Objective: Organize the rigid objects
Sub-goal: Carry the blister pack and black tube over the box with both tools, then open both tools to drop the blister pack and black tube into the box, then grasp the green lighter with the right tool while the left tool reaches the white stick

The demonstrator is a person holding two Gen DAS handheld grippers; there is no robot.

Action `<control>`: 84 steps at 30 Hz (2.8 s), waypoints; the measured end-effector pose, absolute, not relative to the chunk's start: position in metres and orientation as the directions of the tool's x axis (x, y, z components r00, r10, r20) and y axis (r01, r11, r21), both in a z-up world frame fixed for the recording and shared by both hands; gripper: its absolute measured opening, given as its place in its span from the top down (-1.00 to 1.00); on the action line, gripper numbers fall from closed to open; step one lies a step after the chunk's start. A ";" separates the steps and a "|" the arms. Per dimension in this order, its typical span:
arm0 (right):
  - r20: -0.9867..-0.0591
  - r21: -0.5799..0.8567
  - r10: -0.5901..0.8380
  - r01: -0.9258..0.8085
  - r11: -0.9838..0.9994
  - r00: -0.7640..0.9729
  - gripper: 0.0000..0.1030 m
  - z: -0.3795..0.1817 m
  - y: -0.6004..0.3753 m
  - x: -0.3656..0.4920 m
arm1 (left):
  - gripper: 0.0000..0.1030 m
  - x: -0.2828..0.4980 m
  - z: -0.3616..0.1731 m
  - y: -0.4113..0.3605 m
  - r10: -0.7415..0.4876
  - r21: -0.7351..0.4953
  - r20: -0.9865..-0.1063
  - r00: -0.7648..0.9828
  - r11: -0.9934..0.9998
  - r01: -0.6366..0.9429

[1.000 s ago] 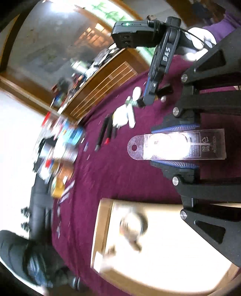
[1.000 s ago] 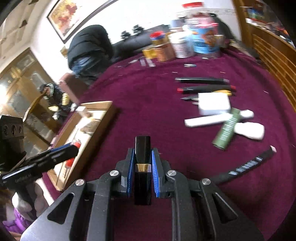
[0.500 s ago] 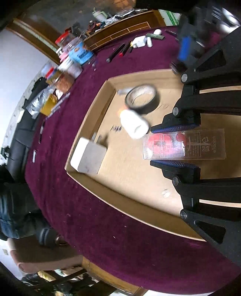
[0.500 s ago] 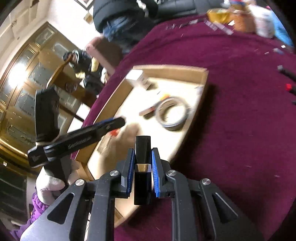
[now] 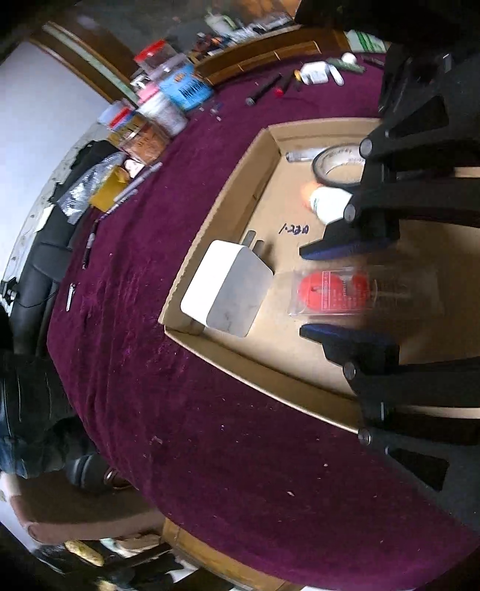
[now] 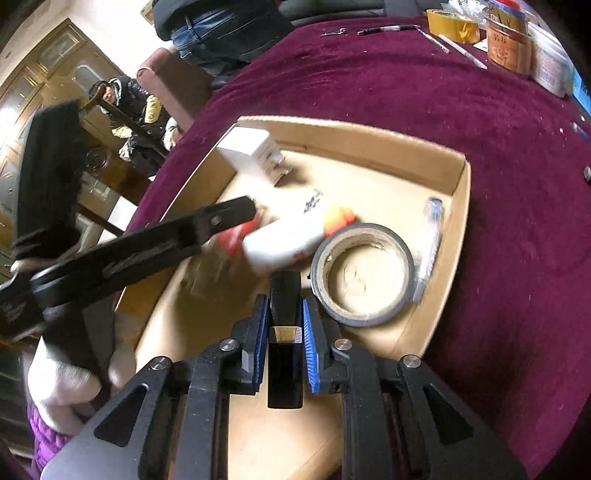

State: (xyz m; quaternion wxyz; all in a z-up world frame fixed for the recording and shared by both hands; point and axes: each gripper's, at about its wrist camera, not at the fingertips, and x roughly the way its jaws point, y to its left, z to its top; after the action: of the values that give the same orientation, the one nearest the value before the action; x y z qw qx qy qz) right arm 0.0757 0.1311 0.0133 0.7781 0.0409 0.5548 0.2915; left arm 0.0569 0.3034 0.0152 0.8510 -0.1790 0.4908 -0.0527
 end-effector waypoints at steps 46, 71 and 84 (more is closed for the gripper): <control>-0.826 0.263 0.117 0.194 0.945 0.551 -0.21 0.029 -0.268 0.069 | -0.25 -0.094 0.046 0.089 -0.506 -0.453 -0.742 0.441 0.862 0.227; -0.668 0.400 0.309 -0.023 0.916 0.677 0.39 0.042 -0.228 0.012 | -0.25 -0.065 0.050 0.068 -0.424 -0.293 -0.789 0.444 0.896 0.335; -0.580 0.506 0.289 0.059 0.860 0.762 0.39 0.028 -0.272 0.008 | -0.14 0.017 0.031 -0.009 -0.308 -0.087 -0.867 0.391 0.867 0.490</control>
State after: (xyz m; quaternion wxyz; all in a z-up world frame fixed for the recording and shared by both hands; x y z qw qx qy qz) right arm 0.0076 -0.2717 0.0276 0.9029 0.2563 0.3392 0.0637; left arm 0.0167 -0.0091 0.0313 0.8289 0.0916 0.4965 -0.2409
